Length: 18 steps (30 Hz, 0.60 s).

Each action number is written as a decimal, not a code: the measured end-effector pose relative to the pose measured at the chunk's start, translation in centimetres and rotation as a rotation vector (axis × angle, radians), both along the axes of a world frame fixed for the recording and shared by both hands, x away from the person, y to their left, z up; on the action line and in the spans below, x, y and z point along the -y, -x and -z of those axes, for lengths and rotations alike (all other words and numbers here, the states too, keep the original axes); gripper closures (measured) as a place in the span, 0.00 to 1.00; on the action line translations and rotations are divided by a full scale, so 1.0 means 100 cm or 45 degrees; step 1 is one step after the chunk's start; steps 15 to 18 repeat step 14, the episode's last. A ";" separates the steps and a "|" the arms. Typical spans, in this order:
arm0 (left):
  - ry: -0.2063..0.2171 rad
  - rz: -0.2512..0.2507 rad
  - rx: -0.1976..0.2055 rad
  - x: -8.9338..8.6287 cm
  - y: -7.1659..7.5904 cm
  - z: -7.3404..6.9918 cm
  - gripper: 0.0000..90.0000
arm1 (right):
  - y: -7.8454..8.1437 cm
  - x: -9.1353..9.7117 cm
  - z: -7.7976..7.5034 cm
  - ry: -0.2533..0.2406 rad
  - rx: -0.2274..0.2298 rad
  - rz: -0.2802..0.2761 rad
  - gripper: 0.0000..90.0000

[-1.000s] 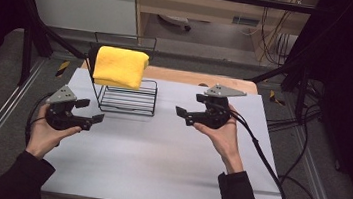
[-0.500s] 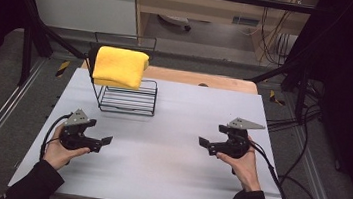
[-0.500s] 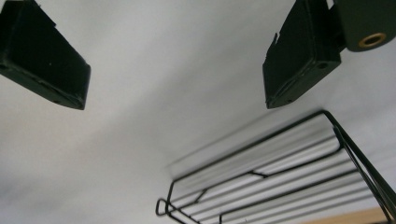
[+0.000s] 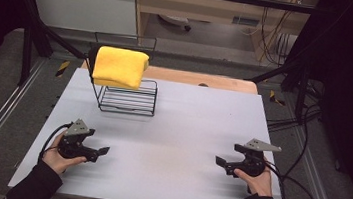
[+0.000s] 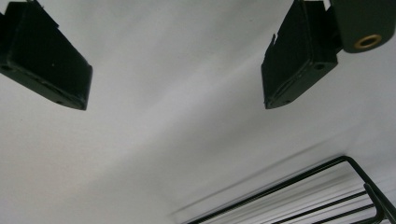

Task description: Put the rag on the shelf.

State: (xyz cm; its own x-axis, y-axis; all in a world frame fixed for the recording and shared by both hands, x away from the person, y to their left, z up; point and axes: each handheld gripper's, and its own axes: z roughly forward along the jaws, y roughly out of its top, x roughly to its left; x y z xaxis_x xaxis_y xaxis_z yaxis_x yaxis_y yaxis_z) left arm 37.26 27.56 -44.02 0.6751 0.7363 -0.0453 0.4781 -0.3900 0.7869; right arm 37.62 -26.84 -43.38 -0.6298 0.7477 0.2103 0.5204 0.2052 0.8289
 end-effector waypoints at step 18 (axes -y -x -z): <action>-0.010 0.011 0.016 -0.001 0.008 0.004 0.08 | 0.016 0.016 0.010 0.018 -0.013 -0.014 0.01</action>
